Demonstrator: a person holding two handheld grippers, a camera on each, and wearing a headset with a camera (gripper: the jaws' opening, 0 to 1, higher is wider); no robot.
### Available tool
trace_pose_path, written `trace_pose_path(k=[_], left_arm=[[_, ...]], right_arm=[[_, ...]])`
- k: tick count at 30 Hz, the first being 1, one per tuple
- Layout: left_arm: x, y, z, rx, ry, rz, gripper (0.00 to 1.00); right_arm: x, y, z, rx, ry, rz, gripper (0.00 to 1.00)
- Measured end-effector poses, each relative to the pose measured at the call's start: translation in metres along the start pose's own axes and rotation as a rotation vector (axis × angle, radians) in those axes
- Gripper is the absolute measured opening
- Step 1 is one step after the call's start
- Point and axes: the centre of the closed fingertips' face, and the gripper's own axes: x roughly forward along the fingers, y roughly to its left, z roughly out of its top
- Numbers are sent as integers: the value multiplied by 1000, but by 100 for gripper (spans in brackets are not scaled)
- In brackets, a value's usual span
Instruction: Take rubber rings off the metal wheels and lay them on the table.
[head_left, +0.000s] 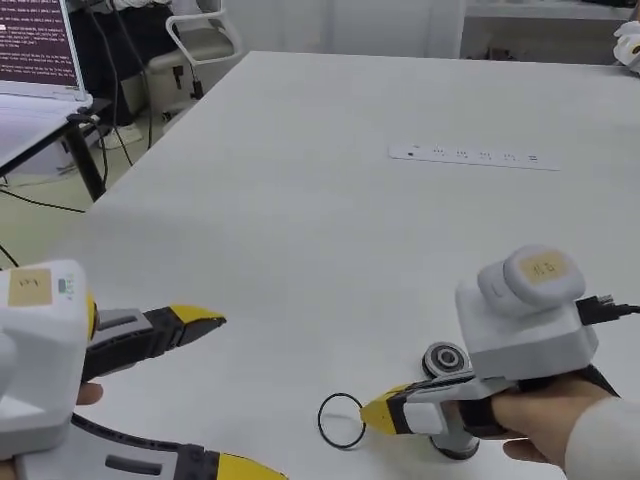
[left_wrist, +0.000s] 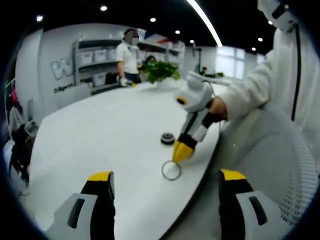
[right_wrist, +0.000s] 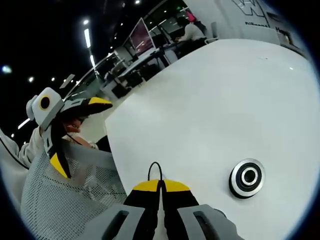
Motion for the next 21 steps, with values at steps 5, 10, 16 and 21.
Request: trace_pose_path(k=[5,10,16,21], left_arm=[[0,0,0,-1,1,-2,87],[0,0,-1,1,5,-2,87],[0,0,-1,-1,3,0,86],[0,1,-1,2,5,4,86]], right_arm=[[0,-2,0,16,-3,-3,0],[0,-4,0,2,-1,-16,0],[0,-7,0,-4,-5,-31,0],[0,-7,0,-11,-2,-33,0]])
